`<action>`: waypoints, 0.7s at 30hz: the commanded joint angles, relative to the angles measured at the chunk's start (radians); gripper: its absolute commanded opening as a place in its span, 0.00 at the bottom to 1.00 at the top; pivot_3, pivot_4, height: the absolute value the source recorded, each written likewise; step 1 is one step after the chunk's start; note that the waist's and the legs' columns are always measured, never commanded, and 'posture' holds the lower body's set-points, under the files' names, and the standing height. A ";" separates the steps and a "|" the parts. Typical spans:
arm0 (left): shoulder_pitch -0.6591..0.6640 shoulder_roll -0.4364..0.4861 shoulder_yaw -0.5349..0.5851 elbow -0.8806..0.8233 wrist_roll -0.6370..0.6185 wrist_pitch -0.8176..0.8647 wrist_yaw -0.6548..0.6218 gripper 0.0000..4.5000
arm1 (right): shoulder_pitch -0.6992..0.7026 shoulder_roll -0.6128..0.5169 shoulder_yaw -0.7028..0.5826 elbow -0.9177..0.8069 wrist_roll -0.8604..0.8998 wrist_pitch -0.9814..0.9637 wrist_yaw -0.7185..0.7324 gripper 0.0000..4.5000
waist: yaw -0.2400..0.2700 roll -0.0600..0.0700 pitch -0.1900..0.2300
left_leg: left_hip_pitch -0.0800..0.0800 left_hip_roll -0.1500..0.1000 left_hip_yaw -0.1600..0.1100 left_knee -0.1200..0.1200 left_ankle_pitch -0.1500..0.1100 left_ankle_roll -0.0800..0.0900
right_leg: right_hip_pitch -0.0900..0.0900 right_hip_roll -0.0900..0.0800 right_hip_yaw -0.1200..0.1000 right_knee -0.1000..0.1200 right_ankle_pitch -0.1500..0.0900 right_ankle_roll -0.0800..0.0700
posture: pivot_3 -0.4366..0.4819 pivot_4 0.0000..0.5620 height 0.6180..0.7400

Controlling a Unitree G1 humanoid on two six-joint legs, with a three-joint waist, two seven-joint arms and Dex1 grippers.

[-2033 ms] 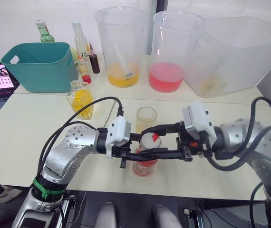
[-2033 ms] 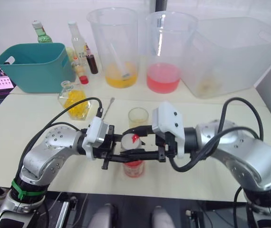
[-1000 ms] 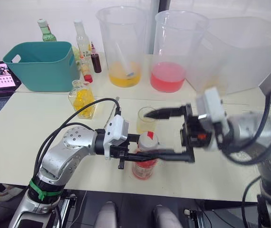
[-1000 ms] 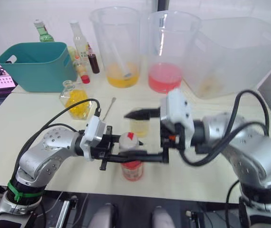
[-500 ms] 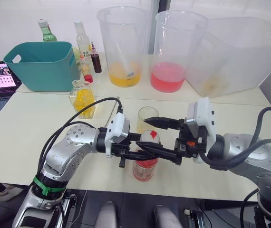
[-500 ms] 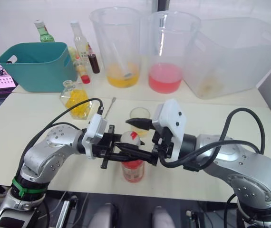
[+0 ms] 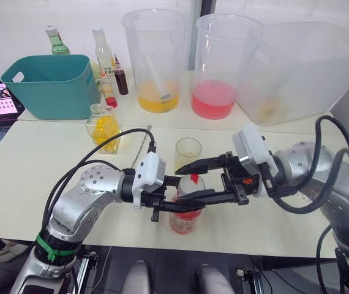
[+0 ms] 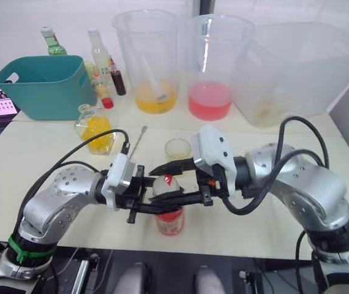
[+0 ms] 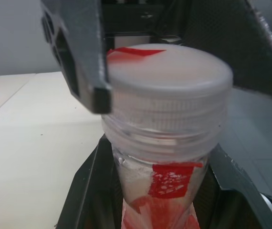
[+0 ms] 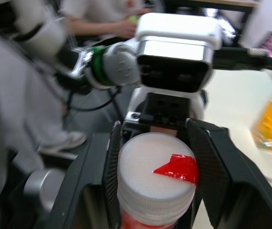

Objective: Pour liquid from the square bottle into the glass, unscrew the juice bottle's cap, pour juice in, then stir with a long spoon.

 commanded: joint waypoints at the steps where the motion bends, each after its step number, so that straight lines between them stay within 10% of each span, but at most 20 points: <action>1: 0.116 0.066 -0.032 -0.126 -0.026 -0.004 -0.043 0.31 | -0.063 0.020 0.044 0.153 -0.061 -0.045 0.201 0.37 | -0.006 0.000 0.000 | 0.000 0.001 0.000 0.000 0.000 0.000 | 0.000 0.000 0.000 0.000 0.000 0.000 | 0.48 0.27 0.83; 5: 0.177 0.098 -0.035 -0.189 -0.031 -0.020 -0.014 0.31 | -0.109 -0.018 0.062 0.199 -0.060 0.005 0.311 0.37 | 0.001 0.000 0.000 | 0.000 0.001 -0.001 -0.001 0.000 0.001 | 0.000 0.000 -0.001 0.000 0.000 0.000 | 0.48 0.27 0.83; 6: 0.076 0.056 -0.056 -0.063 -0.012 -0.021 -0.031 0.31 | -0.121 -0.036 0.050 0.202 -0.052 0.021 0.323 0.60 | 0.006 0.000 0.000 | 0.000 0.001 -0.001 -0.001 0.000 0.001 | 0.000 0.000 -0.001 0.000 0.000 0.000 | 0.48 0.27 0.83; 11: -0.146 -0.049 -0.109 0.219 0.026 -0.032 -0.079 0.31 | -0.129 -0.069 -0.052 0.186 -0.051 0.056 0.246 0.99 | 0.035 0.000 0.000 | 0.000 -0.002 0.000 0.002 0.000 -0.001 | 0.001 -0.002 -0.002 -0.001 0.000 0.000 | 0.48 0.27 0.83; 21: -0.207 -0.117 -0.112 0.299 0.047 -0.062 -0.089 0.31 | 0.087 -0.107 -0.373 -0.132 0.191 0.311 -0.217 0.99 | 0.041 0.001 0.000 | 0.000 -0.002 -0.001 0.002 0.000 -0.001 | 0.002 -0.003 -0.001 0.001 0.000 0.001 | 0.48 0.27 0.83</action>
